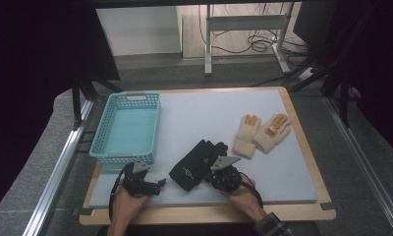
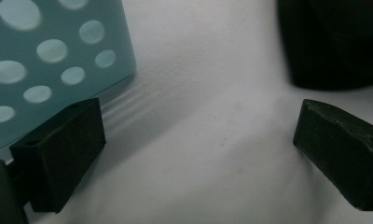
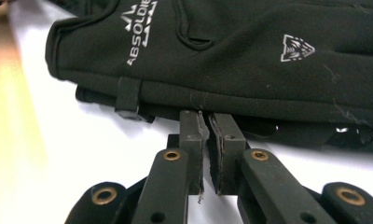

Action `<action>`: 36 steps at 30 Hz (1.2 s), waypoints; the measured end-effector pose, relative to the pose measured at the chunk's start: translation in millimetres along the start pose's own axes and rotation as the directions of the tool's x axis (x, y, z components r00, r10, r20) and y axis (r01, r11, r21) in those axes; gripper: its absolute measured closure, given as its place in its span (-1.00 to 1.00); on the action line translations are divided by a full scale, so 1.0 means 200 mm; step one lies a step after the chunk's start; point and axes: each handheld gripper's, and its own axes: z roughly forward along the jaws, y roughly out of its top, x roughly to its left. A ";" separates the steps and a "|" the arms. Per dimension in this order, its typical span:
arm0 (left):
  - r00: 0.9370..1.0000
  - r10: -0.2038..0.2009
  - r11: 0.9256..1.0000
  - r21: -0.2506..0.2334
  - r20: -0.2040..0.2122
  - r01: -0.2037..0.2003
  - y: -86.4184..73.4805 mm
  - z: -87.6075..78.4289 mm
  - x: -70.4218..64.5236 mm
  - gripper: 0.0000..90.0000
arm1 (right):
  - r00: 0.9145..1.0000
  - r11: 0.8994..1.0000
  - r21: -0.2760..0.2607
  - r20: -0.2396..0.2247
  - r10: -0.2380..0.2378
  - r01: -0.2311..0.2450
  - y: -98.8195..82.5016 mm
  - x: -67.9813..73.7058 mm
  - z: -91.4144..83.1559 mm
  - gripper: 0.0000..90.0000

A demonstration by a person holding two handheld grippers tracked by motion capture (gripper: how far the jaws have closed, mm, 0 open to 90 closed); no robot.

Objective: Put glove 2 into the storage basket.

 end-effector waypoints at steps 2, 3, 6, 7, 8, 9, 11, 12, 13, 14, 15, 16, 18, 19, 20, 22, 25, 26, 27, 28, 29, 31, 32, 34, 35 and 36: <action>1.000 -0.002 1.000 -0.001 -0.001 0.002 0.00 0.00 0.00 -0.96 | 1.000 1.000 0.000 0.008 -0.006 0.006 0.03 -0.01 0.04 0.81; 1.000 -0.002 1.000 -0.002 -0.001 0.002 0.00 0.00 0.00 -0.96 | 1.000 1.000 0.000 0.008 -0.006 0.006 0.03 -0.01 0.04 0.81; 1.000 -0.003 1.000 -0.003 -0.001 0.003 0.00 0.00 0.00 -0.96 | 1.000 1.000 0.003 -0.025 0.012 -0.012 0.04 -0.01 0.03 0.60; 1.000 -0.003 1.000 -0.003 -0.001 0.003 0.00 0.00 0.00 -0.96 | 0.999 1.000 0.005 -0.032 0.013 -0.013 0.03 -0.01 0.03 0.55; 1.000 -0.004 1.000 -0.003 -0.002 0.004 0.00 0.00 0.00 -0.96 | 1.000 1.000 0.003 -0.015 0.007 -0.007 0.02 -0.02 -0.01 0.44; 1.000 -0.004 1.000 -0.003 -0.002 0.004 0.00 0.00 0.00 -0.96 | 1.000 1.000 0.003 -0.015 0.007 -0.007 0.02 -0.02 -0.01 0.44; 1.000 -0.005 1.000 -0.004 -0.003 0.005 0.00 0.00 0.00 -0.96 | 1.000 1.000 -0.008 0.015 0.015 -0.015 0.01 -0.05 -0.06 0.33; 1.000 -0.005 1.000 -0.005 -0.004 0.005 0.00 0.00 0.00 -0.96 | 0.999 1.000 -0.017 0.030 0.023 -0.022 0.00 -0.07 -0.08 0.27; 1.000 -0.006 1.000 -0.005 -0.004 0.006 0.00 0.00 0.00 -0.96 | 0.998 0.999 -0.024 0.047 0.032 -0.031 -0.01 -0.09 -0.11 0.21; 1.000 -0.006 1.000 -0.005 -0.004 0.006 0.00 0.00 0.00 -0.96 | 0.997 0.999 -0.027 0.063 0.041 -0.039 -0.02 -0.12 -0.14 0.15; 1.000 -0.006 1.000 -0.005 -0.005 0.006 0.00 0.00 0.00 -0.96 | 0.996 0.998 -0.031 0.074 0.050 -0.048 -0.03 -0.13 -0.17 0.10; 1.000 -0.006 1.000 -0.005 -0.005 0.006 0.00 0.00 0.00 -0.96 | 0.994 0.997 -0.038 0.089 0.066 -0.063 -0.05 -0.16 -0.20 0.04; 1.000 -0.006 1.000 -0.006 -0.006 0.006 0.00 0.00 0.00 -0.96 | 0.989 0.995 -0.047 0.111 0.094 -0.089 -0.08 -0.21 -0.26 -0.07; 1.000 -0.007 1.000 -0.006 -0.006 0.007 0.00 0.00 0.00 -0.96 | 0.987 0.994 -0.053 0.122 0.103 -0.098 -0.10 -0.23 -0.29 -0.11; 1.000 -0.007 1.000 -0.006 -0.007 0.007 -0.01 0.00 -0.01 -0.96 | 0.984 0.993 -0.058 0.135 0.114 -0.107 -0.12 -0.25 -0.31 -0.15; 1.000 -0.007 1.000 -0.007 -0.007 0.007 -0.01 0.00 -0.01 -0.96 | 0.979 0.991 -0.058 0.157 0.126 -0.118 -0.15 -0.28 -0.35 -0.26; 1.000 -0.009 1.000 -0.009 -0.007 0.009 -0.01 0.00 -0.01 -0.96 | 0.966 0.992 -0.049 0.227 0.126 -0.118 -0.22 -0.34 -0.41 -0.36; 1.000 -0.009 1.000 -0.010 -0.007 0.009 -0.01 0.00 -0.01 -0.96 | 0.960 0.991 -0.047 0.248 0.132 -0.124 -0.24 -0.36 -0.42 -0.38; 1.000 -0.009 1.000 -0.011 -0.008 0.009 -0.01 0.00 -0.01 -0.96 | 0.952 0.990 -0.045 0.271 0.143 -0.136 -0.26 -0.39 -0.43 -0.41; 1.000 -0.010 1.000 -0.012 -0.008 0.010 -0.01 0.00 -0.01 -0.95 | 0.947 0.988 -0.048 0.283 0.151 -0.144 -0.28 -0.40 -0.44 -0.42; 1.000 -0.010 1.000 -0.014 -0.009 0.010 -0.01 0.00 -0.01 -0.95 | 0.937 0.987 -0.048 0.310 0.163 -0.156 -0.31 -0.44 -0.46 -0.45; 1.000 -0.012 1.000 -0.017 -0.011 0.012 -0.01 0.00 -0.01 -0.95 | 0.932 0.986 -0.047 0.320 0.169 -0.163 -0.33 -0.45 -0.46 -0.46; 1.000 -0.013 1.000 -0.019 -0.012 0.013 -0.01 0.00 -0.01 -0.95 | 0.928 0.984 -0.046 0.327 0.178 -0.173 -0.34 -0.46 -0.46 -0.47; 1.000 -0.013 1.000 -0.019 -0.013 0.013 -0.01 0.00 -0.01 -0.95 | 0.923 0.982 -0.039 0.335 0.188 -0.186 -0.38 -0.48 -0.45 -0.50; 1.000 -0.012 1.000 -0.019 -0.013 0.012 -0.01 0.00 -0.01 -0.95 | 0.924 0.979 -0.046 0.325 0.203 -0.199 -0.38 -0.48 -0.46 -0.50; 1.000 -0.011 1.000 -0.017 -0.013 0.011 -0.01 0.00 -0.01 -0.94 | 0.922 0.978 -0.047 0.328 0.206 -0.202 -0.38 -0.49 -0.46 -0.52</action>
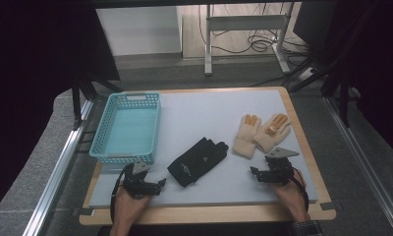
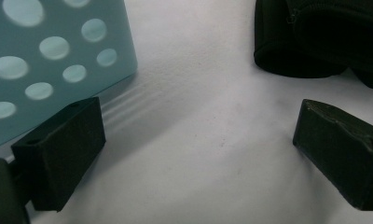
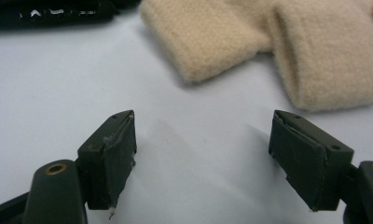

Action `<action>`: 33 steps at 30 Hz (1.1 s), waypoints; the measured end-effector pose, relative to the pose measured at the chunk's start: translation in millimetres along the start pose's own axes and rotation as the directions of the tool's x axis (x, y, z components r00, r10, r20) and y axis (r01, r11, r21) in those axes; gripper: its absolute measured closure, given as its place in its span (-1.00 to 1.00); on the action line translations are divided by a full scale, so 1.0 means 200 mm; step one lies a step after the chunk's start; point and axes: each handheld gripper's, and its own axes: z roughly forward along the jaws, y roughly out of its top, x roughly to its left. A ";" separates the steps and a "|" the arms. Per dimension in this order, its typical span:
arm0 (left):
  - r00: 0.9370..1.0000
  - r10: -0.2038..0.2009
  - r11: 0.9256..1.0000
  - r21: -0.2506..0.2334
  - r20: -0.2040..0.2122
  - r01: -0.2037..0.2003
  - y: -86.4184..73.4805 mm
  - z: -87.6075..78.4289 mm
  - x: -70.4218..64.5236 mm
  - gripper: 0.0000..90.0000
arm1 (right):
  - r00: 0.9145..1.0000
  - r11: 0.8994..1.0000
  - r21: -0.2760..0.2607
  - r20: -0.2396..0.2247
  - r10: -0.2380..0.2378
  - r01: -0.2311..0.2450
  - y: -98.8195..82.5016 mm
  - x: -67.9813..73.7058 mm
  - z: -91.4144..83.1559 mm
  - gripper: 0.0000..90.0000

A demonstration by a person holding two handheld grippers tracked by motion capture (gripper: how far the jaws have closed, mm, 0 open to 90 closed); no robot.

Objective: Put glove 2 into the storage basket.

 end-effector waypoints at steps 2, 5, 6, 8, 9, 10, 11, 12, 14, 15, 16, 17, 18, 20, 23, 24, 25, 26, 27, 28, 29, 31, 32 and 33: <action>1.000 0.002 1.000 0.002 0.001 -0.002 0.00 0.00 0.00 -0.94 | 1.000 1.000 0.006 0.001 -0.004 0.004 0.00 0.00 0.00 -0.53; 1.000 0.005 1.000 0.009 0.002 -0.005 0.01 0.00 0.00 -0.93 | 1.000 1.000 0.003 0.003 -0.006 0.006 0.00 0.00 0.00 -0.53; 1.000 0.004 1.000 0.012 0.002 -0.004 0.01 0.00 0.00 -0.93 | 1.000 1.000 0.002 0.002 -0.005 0.005 0.00 0.00 0.00 -0.53; 1.000 0.001 1.000 0.017 -0.002 -0.001 0.01 0.00 0.00 -0.93 | 1.000 1.000 0.001 0.001 -0.004 0.004 0.00 0.00 0.00 -0.53; 1.000 0.001 1.000 0.017 -0.003 0.000 0.01 0.00 -0.01 -0.92 | 1.000 1.000 0.001 0.002 -0.005 0.005 0.00 0.00 0.00 -0.53; 1.000 0.001 1.000 0.017 0.000 -0.001 0.02 -0.01 -0.01 -0.90 | 1.000 1.000 0.000 0.002 -0.005 0.005 0.00 0.00 0.00 -0.53; 1.000 0.001 1.000 0.014 0.010 -0.001 0.02 -0.02 -0.01 -0.84 | 1.000 1.000 0.000 0.003 -0.005 0.005 0.00 0.00 0.00 -0.53; 1.000 0.000 1.000 0.008 0.020 0.000 0.03 -0.02 -0.02 -0.83 | 1.000 1.000 0.000 0.003 -0.005 0.005 0.00 0.00 0.00 -0.53; 1.000 0.002 1.000 -0.001 0.022 -0.002 0.04 -0.04 -0.03 -0.83 | 1.000 1.000 0.000 0.004 -0.005 0.005 0.00 0.00 0.00 -0.53; 1.000 0.003 1.000 -0.007 0.029 -0.003 0.05 -0.05 -0.04 -0.83 | 1.000 1.000 0.000 0.005 -0.005 0.005 0.00 0.00 0.00 -0.53; 0.999 0.002 1.000 -0.013 0.041 -0.001 0.06 -0.07 -0.04 -0.83 | 1.000 1.000 0.000 0.005 -0.005 0.005 0.00 0.00 0.00 -0.54; 0.999 0.002 1.000 -0.016 0.053 -0.001 0.07 -0.08 -0.05 -0.83 | 1.000 1.000 0.000 0.005 -0.005 0.005 0.00 0.00 0.00 -0.54; 0.998 0.005 1.000 -0.021 0.060 -0.004 0.09 -0.09 -0.06 -0.83 | 1.000 1.000 0.000 0.006 -0.005 0.005 0.00 0.00 0.00 -0.54; 0.997 0.016 1.000 -0.028 0.078 -0.013 0.12 -0.10 -0.09 -0.84 | 1.000 1.000 0.000 0.007 -0.005 0.005 0.00 0.00 0.00 -0.54; 0.994 0.035 0.999 -0.038 0.103 -0.032 0.19 -0.11 -0.13 -0.85 | 1.000 1.000 0.000 0.007 -0.005 0.005 0.00 0.00 0.00 -0.54; 0.993 0.049 0.998 -0.040 0.109 -0.045 0.22 -0.11 -0.15 -0.85 | 1.000 1.000 0.000 0.008 -0.004 0.004 0.00 0.00 0.00 -0.54; 0.992 0.062 0.998 -0.038 0.112 -0.058 0.26 -0.10 -0.17 -0.85 | 1.000 1.000 0.000 0.008 -0.005 0.005 0.00 0.00 0.00 -0.54; 0.990 0.078 0.996 -0.038 0.114 -0.074 0.29 -0.09 -0.18 -0.86 | 1.000 1.000 0.000 0.008 -0.005 0.005 0.00 0.00 0.00 -0.54; 0.989 0.093 0.995 -0.035 0.119 -0.090 0.32 -0.08 -0.20 -0.86 | 1.000 1.000 0.000 0.008 -0.004 0.004 0.00 0.00 0.00 -0.54; 0.987 0.107 0.994 -0.030 0.123 -0.104 0.35 -0.07 -0.22 -0.86 | 1.000 1.000 0.000 0.008 -0.004 0.004 0.00 0.00 0.00 -0.55; 0.985 0.117 0.993 -0.024 0.127 -0.115 0.38 -0.04 -0.24 -0.88 | 1.000 1.000 0.000 0.008 -0.004 0.004 0.00 0.00 0.00 -0.54; 0.981 0.137 0.990 0.001 0.135 -0.139 0.45 0.02 -0.28 -0.91 | 1.000 1.000 0.000 0.007 -0.004 0.004 0.00 0.00 0.00 -0.54; 0.980 0.140 0.990 0.011 0.139 -0.143 0.46 0.04 -0.29 -0.92 | 1.000 1.000 0.000 0.007 -0.004 0.004 0.00 0.00 0.00 -0.54; 0.979 0.141 0.989 0.032 0.144 -0.147 0.49 0.09 -0.31 -0.93 | 1.000 1.000 0.000 0.007 -0.004 0.004 0.00 0.00 0.00 -0.54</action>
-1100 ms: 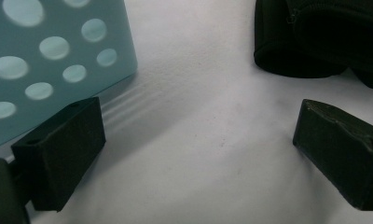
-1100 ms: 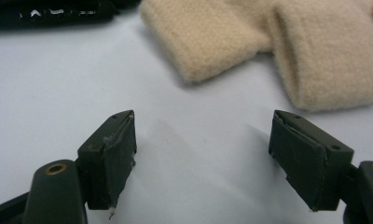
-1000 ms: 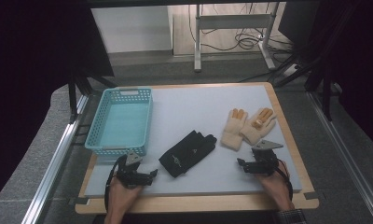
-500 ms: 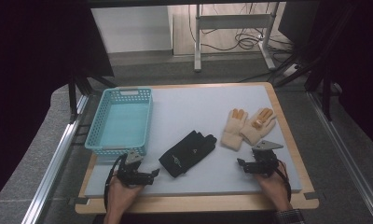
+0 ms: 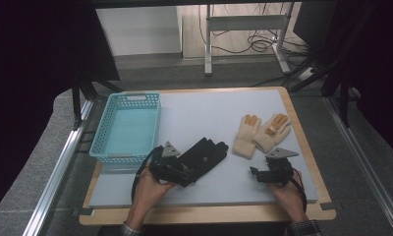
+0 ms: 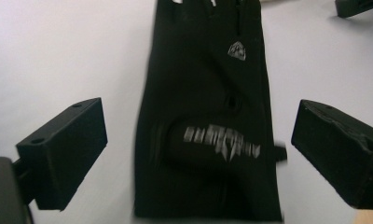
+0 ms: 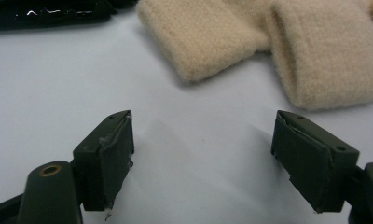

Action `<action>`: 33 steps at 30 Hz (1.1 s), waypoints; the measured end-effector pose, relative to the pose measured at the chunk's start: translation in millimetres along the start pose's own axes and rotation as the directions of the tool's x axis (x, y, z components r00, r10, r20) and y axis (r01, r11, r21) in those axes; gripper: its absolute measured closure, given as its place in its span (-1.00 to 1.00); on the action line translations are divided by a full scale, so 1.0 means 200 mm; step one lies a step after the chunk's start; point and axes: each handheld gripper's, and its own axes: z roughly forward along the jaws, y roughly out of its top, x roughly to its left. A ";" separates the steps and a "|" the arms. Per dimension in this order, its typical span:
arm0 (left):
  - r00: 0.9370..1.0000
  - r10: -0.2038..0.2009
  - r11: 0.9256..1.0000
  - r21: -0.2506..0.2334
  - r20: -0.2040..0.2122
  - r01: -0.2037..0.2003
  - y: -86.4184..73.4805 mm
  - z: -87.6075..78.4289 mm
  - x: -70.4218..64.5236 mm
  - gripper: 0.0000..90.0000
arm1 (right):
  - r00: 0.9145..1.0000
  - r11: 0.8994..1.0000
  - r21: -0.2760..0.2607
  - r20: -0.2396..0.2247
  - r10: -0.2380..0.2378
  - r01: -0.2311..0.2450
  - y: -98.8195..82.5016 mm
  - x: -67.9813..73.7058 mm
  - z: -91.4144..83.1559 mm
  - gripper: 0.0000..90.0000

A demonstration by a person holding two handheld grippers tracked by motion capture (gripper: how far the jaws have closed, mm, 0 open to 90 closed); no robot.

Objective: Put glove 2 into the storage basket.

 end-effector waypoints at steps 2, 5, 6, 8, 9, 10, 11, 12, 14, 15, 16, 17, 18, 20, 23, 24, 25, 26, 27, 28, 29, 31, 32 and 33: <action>1.000 -0.002 1.000 0.025 0.009 0.002 0.04 0.07 -0.01 -0.96 | 1.000 1.000 0.000 0.000 0.000 0.000 0.00 0.00 0.00 -0.55; 1.000 0.020 0.998 0.063 -0.014 -0.019 0.09 0.16 -0.02 -0.98 | 1.000 1.000 0.000 -0.001 0.000 0.000 0.00 0.00 0.00 -0.55; 0.999 0.028 0.997 0.079 -0.025 -0.026 0.11 0.20 -0.02 -0.99 | 1.000 1.000 0.000 -0.001 0.001 -0.001 0.00 0.00 0.00 -0.55; 1.000 0.014 0.995 0.098 -0.017 -0.012 0.13 0.25 0.00 -1.00 | 1.000 1.000 -0.001 -0.002 0.001 -0.001 0.00 0.00 0.00 -0.55; 1.000 0.000 0.994 0.112 -0.016 0.001 0.13 0.27 0.02 -1.00 | 1.000 1.000 0.000 -0.002 0.001 -0.001 0.00 0.00 0.00 -0.55; 1.000 -0.007 0.993 0.121 -0.013 0.009 0.14 0.28 0.03 -1.00 | 1.000 1.000 0.000 -0.002 0.000 0.000 0.00 0.00 0.00 -0.55; 1.000 -0.028 0.991 0.133 0.007 0.027 0.13 0.30 0.04 -1.00 | 1.000 1.000 0.000 -0.002 0.000 0.000 0.00 0.00 0.00 -0.55; 0.999 -0.044 0.989 0.139 0.023 0.041 0.13 0.30 0.05 -1.00 | 1.000 1.000 0.000 -0.003 0.001 -0.001 0.00 0.00 0.00 -0.55; 0.996 -0.063 0.985 0.162 0.068 0.051 0.11 0.31 0.04 -1.00 | 1.000 1.000 0.000 -0.003 0.001 -0.001 0.00 0.00 0.00 -0.55; 0.995 -0.060 0.985 0.166 0.083 0.046 0.10 0.31 0.03 -1.00 | 1.000 1.000 0.000 -0.003 0.001 -0.001 0.00 0.00 0.00 -0.55; 0.995 -0.047 0.985 0.171 0.092 0.031 0.09 0.31 0.02 -1.00 | 1.000 1.000 0.000 -0.003 0.001 -0.001 0.00 0.00 0.00 -0.55; 0.996 -0.027 0.984 0.179 0.081 0.012 0.09 0.31 0.01 -1.00 | 1.000 1.000 0.000 -0.003 0.000 0.000 0.00 0.00 0.00 -0.55; 0.998 -0.004 0.983 0.185 0.065 -0.009 0.08 0.32 -0.01 -1.00 | 1.000 1.000 0.000 -0.003 0.000 0.000 0.00 0.00 0.00 -0.55; 0.998 0.061 0.979 0.195 0.022 -0.064 0.07 0.33 -0.05 -1.00 | 1.000 1.000 0.000 -0.004 0.000 0.000 0.00 0.00 0.00 -0.55; 0.998 0.069 0.978 0.199 0.017 -0.071 0.07 0.33 -0.05 -1.00 | 1.000 1.000 0.000 -0.004 0.000 0.000 0.00 0.00 0.00 -0.55; 0.997 0.069 0.978 0.197 0.016 -0.071 0.07 0.33 -0.05 -0.96 | 1.000 1.000 0.000 -0.003 -0.001 0.001 0.00 0.00 0.00 -0.55; 0.997 0.069 0.978 0.196 0.016 -0.071 0.08 0.32 -0.05 -0.91 | 1.000 1.000 0.000 -0.003 0.000 0.000 0.00 0.00 0.00 -0.55; 0.997 0.070 0.978 0.197 0.014 -0.072 0.08 0.32 -0.04 -0.85 | 1.000 1.000 0.000 -0.002 0.000 0.000 0.00 0.00 0.00 -0.55; 0.998 0.069 0.979 0.193 0.011 -0.069 0.08 0.31 -0.04 -0.77 | 1.000 1.000 0.000 -0.002 0.000 0.000 0.00 0.00 0.00 -0.55; 0.997 0.070 0.980 0.188 0.010 -0.071 0.09 0.31 -0.03 -0.61 | 1.000 1.000 0.000 -0.002 0.000 0.000 0.00 0.00 0.00 -0.55; 0.998 0.069 0.981 0.184 0.003 -0.069 0.09 0.30 -0.02 -0.46 | 1.000 1.000 0.000 -0.002 -0.001 0.001 0.00 0.00 0.00 -0.56; 0.998 0.064 0.979 0.193 -0.005 -0.062 0.10 0.29 -0.02 -0.18 | 1.000 1.000 0.000 -0.002 -0.001 0.001 0.00 0.00 0.00 -0.55; 0.998 0.069 0.978 0.199 -0.006 -0.066 0.11 0.29 -0.02 -0.06 | 1.000 1.000 0.000 -0.002 -0.001 0.001 0.00 0.00 0.00 -0.55; 0.996 0.083 0.975 0.207 -0.012 -0.079 0.12 0.29 -0.03 0.04 | 1.000 1.000 0.000 -0.002 -0.001 0.001 0.00 0.00 0.00 -0.55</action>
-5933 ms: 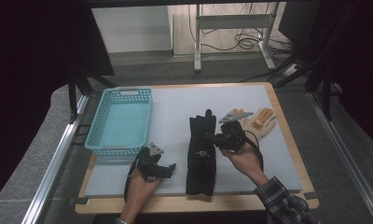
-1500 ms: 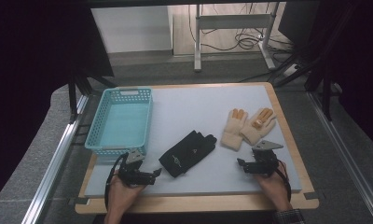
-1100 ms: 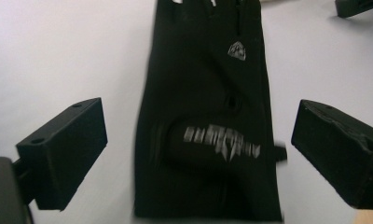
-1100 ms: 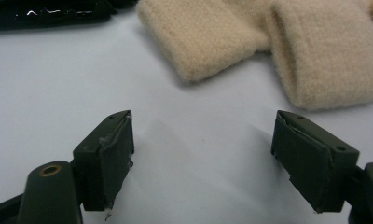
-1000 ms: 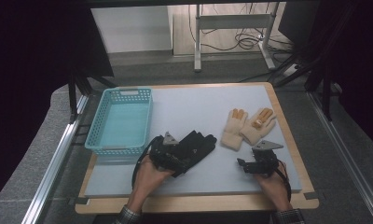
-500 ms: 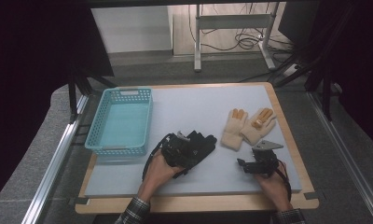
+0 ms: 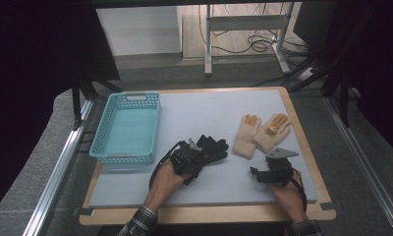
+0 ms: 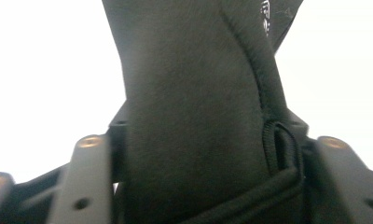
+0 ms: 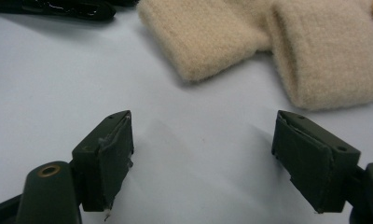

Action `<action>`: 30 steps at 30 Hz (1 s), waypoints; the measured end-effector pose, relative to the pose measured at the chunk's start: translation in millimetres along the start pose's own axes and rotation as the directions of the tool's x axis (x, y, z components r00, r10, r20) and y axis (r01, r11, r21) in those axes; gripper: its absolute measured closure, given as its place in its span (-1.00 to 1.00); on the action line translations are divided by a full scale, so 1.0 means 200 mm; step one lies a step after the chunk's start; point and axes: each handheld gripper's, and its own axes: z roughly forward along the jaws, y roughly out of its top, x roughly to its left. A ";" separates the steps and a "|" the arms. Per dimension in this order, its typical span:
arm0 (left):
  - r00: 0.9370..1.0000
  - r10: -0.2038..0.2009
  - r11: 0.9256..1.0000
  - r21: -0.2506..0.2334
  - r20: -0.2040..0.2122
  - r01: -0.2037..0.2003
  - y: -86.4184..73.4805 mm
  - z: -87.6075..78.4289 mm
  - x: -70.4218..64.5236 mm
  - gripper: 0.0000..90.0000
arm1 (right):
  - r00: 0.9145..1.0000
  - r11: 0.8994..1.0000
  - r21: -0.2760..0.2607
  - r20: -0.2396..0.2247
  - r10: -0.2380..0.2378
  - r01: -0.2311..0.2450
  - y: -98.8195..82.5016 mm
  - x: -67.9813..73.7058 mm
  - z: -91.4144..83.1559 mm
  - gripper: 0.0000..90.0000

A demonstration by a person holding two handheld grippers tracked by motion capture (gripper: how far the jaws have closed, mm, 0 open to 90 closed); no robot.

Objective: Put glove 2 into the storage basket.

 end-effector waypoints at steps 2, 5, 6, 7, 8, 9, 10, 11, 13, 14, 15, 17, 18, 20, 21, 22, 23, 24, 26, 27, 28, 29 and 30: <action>1.000 0.023 1.000 0.011 -0.020 -0.023 0.01 0.00 -0.01 0.27 | 1.000 1.000 0.000 0.000 0.001 -0.001 0.00 0.00 0.00 -0.55; 0.999 0.010 1.000 -0.001 -0.030 -0.010 0.03 0.00 -0.01 0.43 | 1.000 1.000 0.001 -0.001 0.001 -0.001 0.00 0.00 0.00 -0.55; 1.000 -0.014 1.000 -0.018 -0.016 0.014 0.03 -0.01 0.01 0.45 | 1.000 1.000 0.001 -0.001 0.001 -0.001 0.00 0.00 0.00 -0.55; 1.000 -0.030 0.999 -0.025 -0.008 0.030 0.03 -0.01 0.02 0.48 | 1.000 1.000 0.001 -0.001 0.002 -0.002 0.00 0.00 0.00 -0.55; 0.999 -0.045 0.998 -0.031 0.006 0.045 0.04 -0.02 0.03 0.48 | 1.000 1.000 0.001 -0.001 0.001 -0.001 0.00 0.00 0.00 -0.55; 0.998 -0.059 0.998 -0.038 0.016 0.059 0.04 -0.02 0.04 0.49 | 1.000 1.000 0.001 -0.001 0.002 -0.002 0.00 0.00 0.00 -0.55; 0.998 -0.068 0.997 -0.047 0.015 0.068 0.05 -0.04 0.06 0.49 | 1.000 1.000 0.001 -0.001 0.002 -0.002 0.00 0.00 0.00 -0.55; 0.997 -0.072 0.996 -0.051 0.009 0.072 0.06 -0.05 0.06 0.49 | 1.000 1.000 0.001 -0.001 0.001 -0.001 0.00 0.00 0.00 -0.55; 0.996 -0.084 0.994 -0.064 0.010 0.084 0.08 -0.08 0.08 0.49 | 1.000 1.000 0.001 -0.001 0.002 -0.002 0.00 0.00 0.00 -0.55; 0.996 -0.088 0.994 -0.072 0.013 0.088 0.09 -0.09 0.09 0.49 | 1.000 1.000 0.001 -0.001 0.001 -0.001 0.00 0.00 0.00 -0.55; 0.996 -0.092 0.993 -0.079 0.015 0.093 0.10 -0.10 0.09 0.49 | 1.000 1.000 0.001 -0.001 0.002 -0.002 0.00 0.00 0.00 -0.55; 0.995 -0.100 0.991 -0.087 0.013 0.101 0.12 -0.13 0.11 0.48 | 1.000 1.000 0.002 -0.002 0.003 -0.003 0.00 0.00 0.00 -0.56; 0.995 -0.104 0.990 -0.091 0.010 0.104 0.14 -0.14 0.12 0.48 | 1.000 1.000 0.001 -0.001 0.002 -0.002 0.00 0.00 0.00 -0.56; 0.995 -0.103 0.990 -0.100 0.003 0.102 0.15 -0.17 0.15 0.47 | 1.000 1.000 0.001 -0.002 0.002 -0.002 0.00 0.00 0.00 -0.56; 0.995 -0.104 0.989 -0.108 -0.001 0.103 0.16 -0.18 0.16 0.47 | 1.000 1.000 0.002 -0.002 0.004 -0.004 0.00 0.00 0.00 -0.56; 0.994 -0.108 0.987 -0.116 -0.005 0.107 0.17 -0.20 0.18 0.47 | 1.000 1.000 0.002 -0.002 0.003 -0.003 0.00 0.00 0.00 -0.56; 0.993 -0.115 0.986 -0.124 -0.004 0.114 0.17 -0.22 0.20 0.47 | 1.000 1.000 0.001 -0.002 0.002 -0.002 0.00 0.00 0.00 -0.56; 0.992 -0.127 0.983 -0.136 0.003 0.127 0.18 -0.24 0.22 0.46 | 1.000 1.000 0.001 -0.002 0.002 -0.002 0.00 0.00 0.00 -0.56; 0.990 -0.141 0.979 -0.145 0.000 0.140 0.18 -0.27 0.26 0.46 | 1.000 1.000 0.001 -0.002 0.002 -0.002 0.00 0.00 0.00 -0.56; 0.989 -0.147 0.978 -0.148 -0.008 0.145 0.18 -0.28 0.27 0.46 | 1.000 1.000 0.001 -0.002 0.001 -0.001 0.00 0.00 0.00 -0.56; 0.989 -0.150 0.979 -0.146 -0.020 0.145 0.18 -0.30 0.29 0.46 | 1.000 1.000 0.001 -0.002 0.002 -0.002 0.00 0.00 0.00 -0.56; 0.988 -0.153 0.978 -0.145 -0.030 0.147 0.19 -0.31 0.31 0.45 | 1.000 1.000 0.001 -0.002 0.002 -0.002 0.00 0.00 0.00 -0.56; 0.986 -0.160 0.978 -0.145 -0.049 0.152 0.18 -0.33 0.33 0.45 | 1.000 1.000 0.001 -0.002 0.002 -0.002 0.00 0.00 0.00 -0.56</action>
